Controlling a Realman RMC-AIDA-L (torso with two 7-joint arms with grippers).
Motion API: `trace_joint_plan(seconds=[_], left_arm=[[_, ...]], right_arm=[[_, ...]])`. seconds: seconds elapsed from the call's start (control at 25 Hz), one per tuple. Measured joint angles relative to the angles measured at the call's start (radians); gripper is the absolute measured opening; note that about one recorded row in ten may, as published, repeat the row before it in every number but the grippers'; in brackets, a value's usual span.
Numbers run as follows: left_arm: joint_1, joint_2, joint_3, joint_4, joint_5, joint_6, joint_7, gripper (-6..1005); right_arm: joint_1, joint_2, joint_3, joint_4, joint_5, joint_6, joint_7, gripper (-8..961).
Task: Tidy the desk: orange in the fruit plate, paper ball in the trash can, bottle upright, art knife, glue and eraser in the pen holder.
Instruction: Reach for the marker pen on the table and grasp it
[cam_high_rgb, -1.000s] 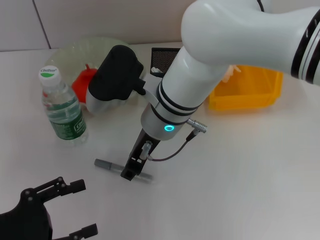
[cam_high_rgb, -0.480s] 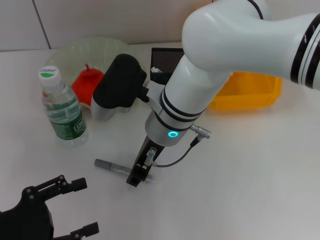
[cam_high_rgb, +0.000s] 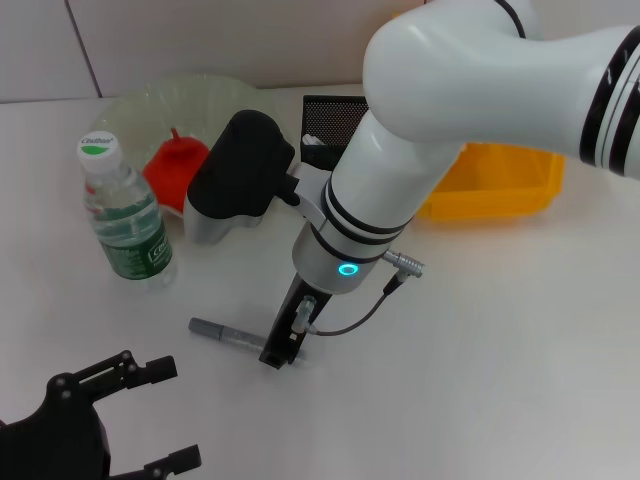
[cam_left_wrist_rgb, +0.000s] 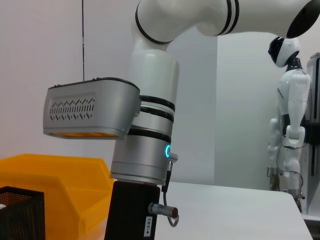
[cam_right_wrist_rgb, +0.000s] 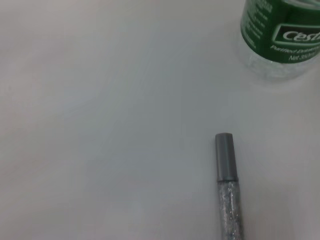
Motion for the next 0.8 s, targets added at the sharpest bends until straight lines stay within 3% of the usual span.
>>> trace_joint_plan(seconds=[0.4,0.6,0.8], left_arm=[[-0.005,-0.002,0.000,0.000,0.000,-0.002,0.000,796],[-0.006,-0.002,0.000,0.000,0.000,-0.002,0.000,797],[-0.006,-0.002,0.000,0.000,0.000,-0.002,0.000,797]], right_arm=[[0.004,0.000,-0.005,0.002,0.000,-0.008,0.000,333],[0.002,0.000,-0.005,-0.010,-0.005,-0.017,-0.005,260],[0.003,0.000,-0.001,-0.018,-0.008,-0.021,-0.006,115]])
